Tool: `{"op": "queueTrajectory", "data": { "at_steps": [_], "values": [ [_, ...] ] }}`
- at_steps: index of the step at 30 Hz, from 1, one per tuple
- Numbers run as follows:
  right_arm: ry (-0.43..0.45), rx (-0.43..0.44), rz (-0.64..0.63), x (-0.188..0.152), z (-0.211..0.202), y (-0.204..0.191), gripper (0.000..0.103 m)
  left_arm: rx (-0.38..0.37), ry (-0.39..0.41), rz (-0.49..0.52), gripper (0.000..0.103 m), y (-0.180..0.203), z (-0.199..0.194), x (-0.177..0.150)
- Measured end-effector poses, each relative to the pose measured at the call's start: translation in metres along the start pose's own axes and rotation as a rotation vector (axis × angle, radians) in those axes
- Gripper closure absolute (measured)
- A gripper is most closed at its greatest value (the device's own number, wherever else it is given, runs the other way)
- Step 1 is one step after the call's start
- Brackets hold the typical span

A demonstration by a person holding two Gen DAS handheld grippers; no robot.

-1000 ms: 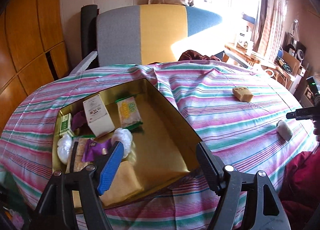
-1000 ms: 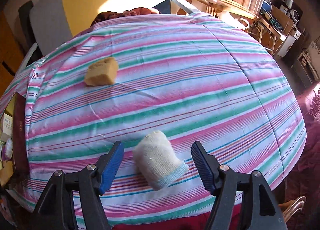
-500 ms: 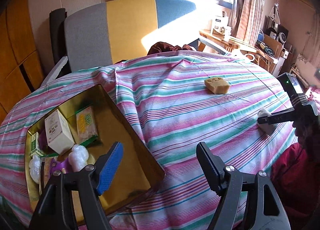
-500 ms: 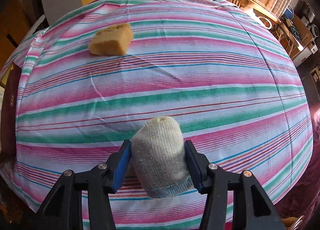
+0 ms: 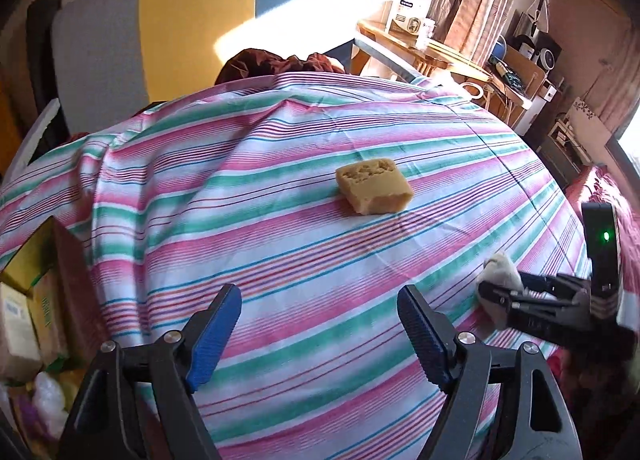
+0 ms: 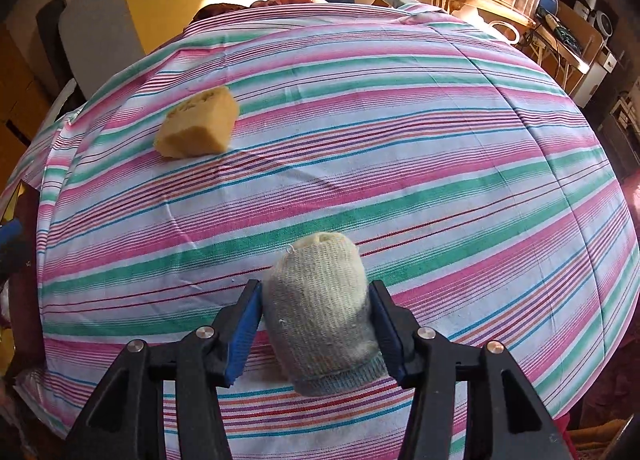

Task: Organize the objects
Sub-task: 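Grasp the yellow sponge with left tool while right tool holds the white sock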

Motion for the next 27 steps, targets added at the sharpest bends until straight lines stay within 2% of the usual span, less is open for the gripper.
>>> {"op": "queueTrajectory", "data": {
  "at_steps": [5,9,16,18,19,21,27],
  "values": [
    [-0.009,0.011,0.005,0.002,0.002,0.003,0.048,0.025,-0.027,-0.011,0.008,0.024,0.046,0.045],
    [-0.013,0.015,0.003,0.002,0.003,0.005,0.048,0.046,-0.038,-0.001,0.003,0.04,0.078,0.073],
    [-0.016,0.014,-0.004,0.003,0.005,0.004,0.047,0.067,-0.109,-0.018,0.002,0.054,0.136,0.092],
    [-0.014,0.006,-0.014,0.003,0.006,0.001,0.047,0.088,-0.119,-0.038,0.011,0.05,0.149,0.092],
    [-0.012,0.005,-0.018,0.003,0.005,0.001,0.047,0.078,-0.128,-0.039,0.019,0.048,0.152,0.091],
    [-0.011,0.003,-0.028,0.002,0.005,0.0,0.047,0.046,-0.09,-0.018,0.036,0.048,0.143,0.085],
    [-0.002,-0.011,-0.048,0.001,0.004,-0.004,0.047,0.059,-0.021,0.034,0.039,0.037,0.095,0.045]
  ]
}}
Point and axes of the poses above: each gripper's, at about its wrist camera, not at the fingertips, and z roughly the way its jaws point, y to its right, x to its top, the point moved 2 cm from there along z, roughly the way its jaws point, and after that the axes turned 3 degrees about -y, right-handed, at the moved point
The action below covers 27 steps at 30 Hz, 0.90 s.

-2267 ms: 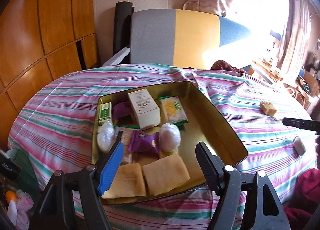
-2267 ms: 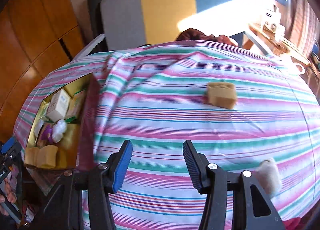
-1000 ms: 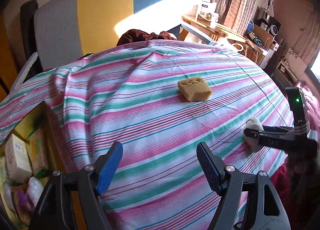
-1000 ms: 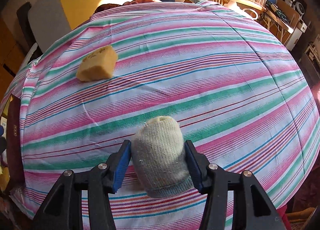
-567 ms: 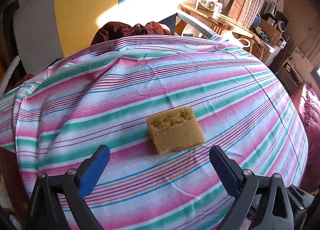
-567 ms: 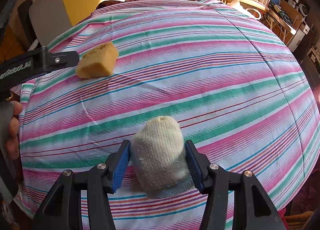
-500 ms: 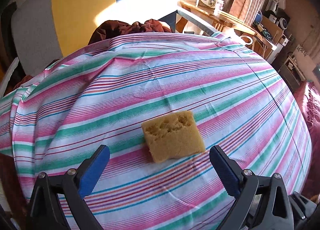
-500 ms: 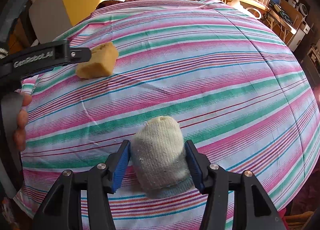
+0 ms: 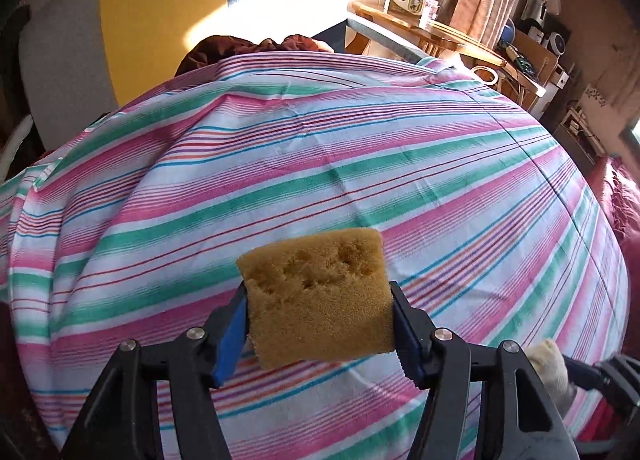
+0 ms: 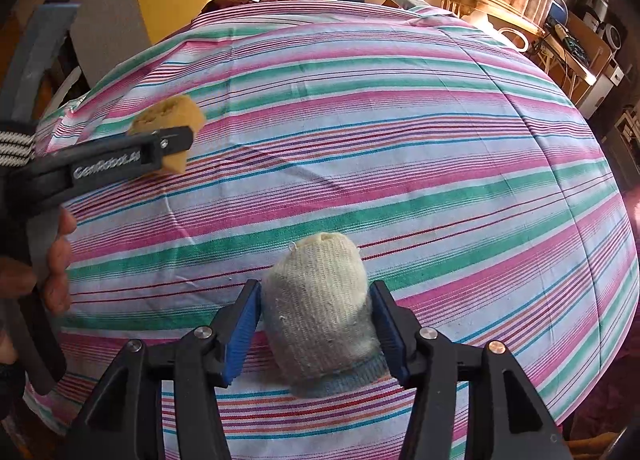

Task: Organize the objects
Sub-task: 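Grasp the yellow sponge with left tool while right tool holds the white sock, then carry the yellow sponge into the gold tray and open the left tool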

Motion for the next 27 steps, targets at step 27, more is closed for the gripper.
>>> {"op": "queueTrajectory", "data": {
  "at_steps": [27],
  "values": [
    [-0.042,-0.084,0.005,-0.002,0.017,0.007,0.05,0.13,0.23,-0.086,0.038,-0.086,-0.169,-0.154]
  ]
}}
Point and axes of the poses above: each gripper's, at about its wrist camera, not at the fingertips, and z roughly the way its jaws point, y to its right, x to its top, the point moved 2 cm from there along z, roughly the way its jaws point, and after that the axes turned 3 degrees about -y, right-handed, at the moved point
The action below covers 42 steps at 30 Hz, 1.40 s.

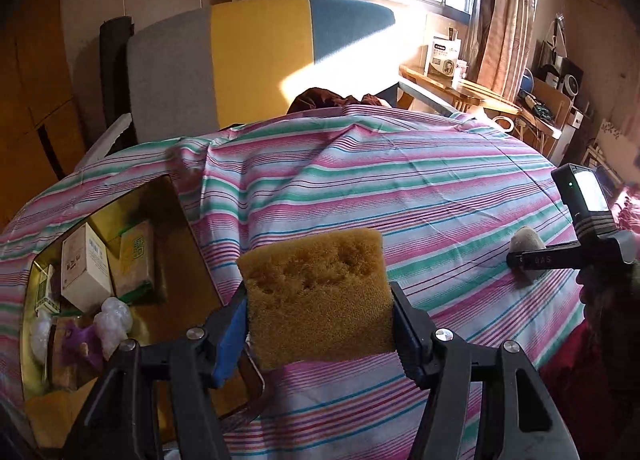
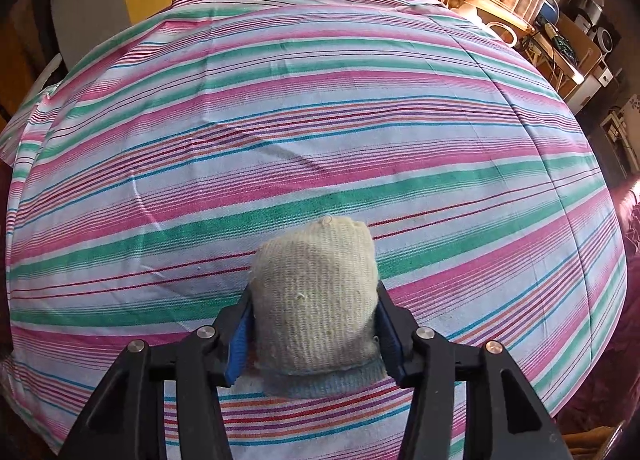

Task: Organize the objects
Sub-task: 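Carry the yellow sponge into the gold tray and open the left tool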

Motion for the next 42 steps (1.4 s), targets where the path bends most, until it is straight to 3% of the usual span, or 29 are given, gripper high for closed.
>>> {"op": "queueTrajectory", "data": {
  "at_steps": [24,30,31,35,38,42],
  "values": [
    [0.022,-0.012,-0.008,0.007,0.002,0.006,0.049,0.097,0.038,-0.178,0.038,-0.103,-0.05,-0.044],
    [0.035,-0.041,-0.047,0.011,0.003,0.002,0.05,0.15,0.032,-0.294,0.038,-0.16,-0.07,-0.07],
    [0.037,-0.046,-0.05,0.008,-0.003,-0.016,0.05,0.165,0.031,-0.321,0.038,-0.171,-0.074,-0.077],
    [0.041,-0.061,-0.067,0.005,-0.002,-0.024,0.05,0.21,0.028,-0.423,0.038,-0.216,-0.092,-0.099],
    [0.046,-0.072,-0.082,0.002,-0.001,-0.032,0.051,0.189,0.04,-0.455,0.038,-0.227,-0.1,-0.106],
    [0.05,-0.083,-0.093,-0.003,-0.006,-0.036,0.051,0.111,0.031,-0.412,0.038,-0.209,-0.088,-0.089]
  ]
}}
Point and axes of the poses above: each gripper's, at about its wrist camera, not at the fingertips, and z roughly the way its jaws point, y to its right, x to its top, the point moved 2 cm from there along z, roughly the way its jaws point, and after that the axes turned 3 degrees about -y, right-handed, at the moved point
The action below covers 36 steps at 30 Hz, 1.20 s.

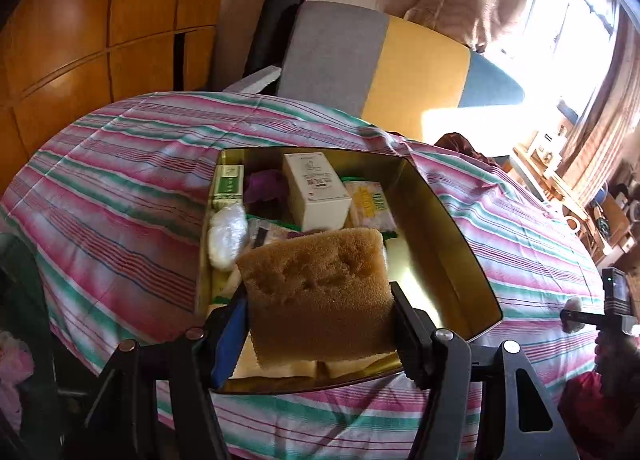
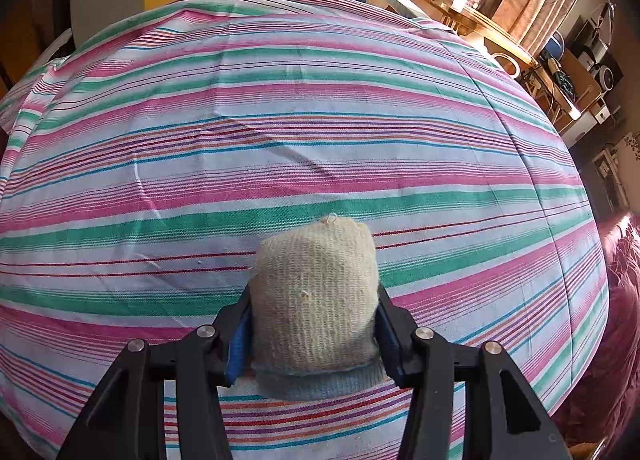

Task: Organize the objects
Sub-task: 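Carry the yellow sponge into the gold tray and open the left tool, then carry the white knit sock into the gold tray and open the right tool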

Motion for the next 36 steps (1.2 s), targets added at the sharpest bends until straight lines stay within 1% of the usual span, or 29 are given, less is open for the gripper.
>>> {"op": "queueTrajectory", "data": {
  "at_steps": [3,4,5,6,8,11,13,15,17,19,24,28,30,32,36],
  "values": [
    [0.002,-0.005,-0.006,0.001,0.003,0.005,0.051,-0.069,-0.046,0.018,0.038,0.028,0.02,0.009],
    [0.003,-0.005,-0.006,-0.005,-0.003,0.006,0.051,-0.101,-0.065,0.023,0.038,0.038,0.028,0.012],
    [0.003,-0.005,-0.007,-0.005,-0.003,0.006,0.051,-0.111,-0.075,0.031,0.038,0.047,0.036,0.015],
    [0.003,-0.004,-0.007,-0.005,-0.003,0.007,0.051,-0.105,-0.088,0.038,0.038,0.055,0.044,0.017],
    [0.003,-0.004,-0.006,-0.007,-0.001,0.007,0.051,-0.126,-0.128,0.046,0.038,0.067,0.06,0.02],
    [0.004,-0.005,-0.013,-0.002,0.007,0.012,0.051,-0.111,-0.178,0.066,0.037,0.077,0.079,0.017],
    [0.005,-0.006,-0.017,0.0,0.01,0.014,0.051,-0.088,-0.203,0.082,0.036,0.082,0.09,0.014],
    [0.006,-0.005,-0.018,0.001,0.01,0.014,0.051,-0.088,-0.234,0.1,0.036,0.083,0.1,0.009],
    [0.006,-0.006,-0.019,0.002,0.011,0.014,0.051,-0.07,-0.252,0.111,0.034,0.084,0.106,0.005],
    [0.006,-0.005,-0.018,0.002,0.011,0.015,0.051,-0.068,-0.268,0.114,0.032,0.083,0.111,0.0],
    [0.005,-0.004,-0.018,0.005,0.013,0.016,0.051,-0.036,-0.24,0.144,0.03,0.082,0.105,-0.004],
    [0.006,-0.006,-0.016,0.003,0.011,0.014,0.051,-0.017,-0.205,0.182,0.021,0.084,0.097,-0.005],
    [0.006,-0.008,-0.015,0.003,0.011,0.014,0.051,-0.003,-0.19,0.184,0.021,0.082,0.093,-0.005],
    [0.009,-0.014,-0.016,0.002,0.009,0.012,0.052,-0.003,-0.159,0.18,0.021,0.08,0.084,-0.003],
    [0.014,-0.029,-0.017,0.003,0.004,0.008,0.053,0.021,-0.088,0.157,0.021,0.072,0.059,0.003]
  ]
}}
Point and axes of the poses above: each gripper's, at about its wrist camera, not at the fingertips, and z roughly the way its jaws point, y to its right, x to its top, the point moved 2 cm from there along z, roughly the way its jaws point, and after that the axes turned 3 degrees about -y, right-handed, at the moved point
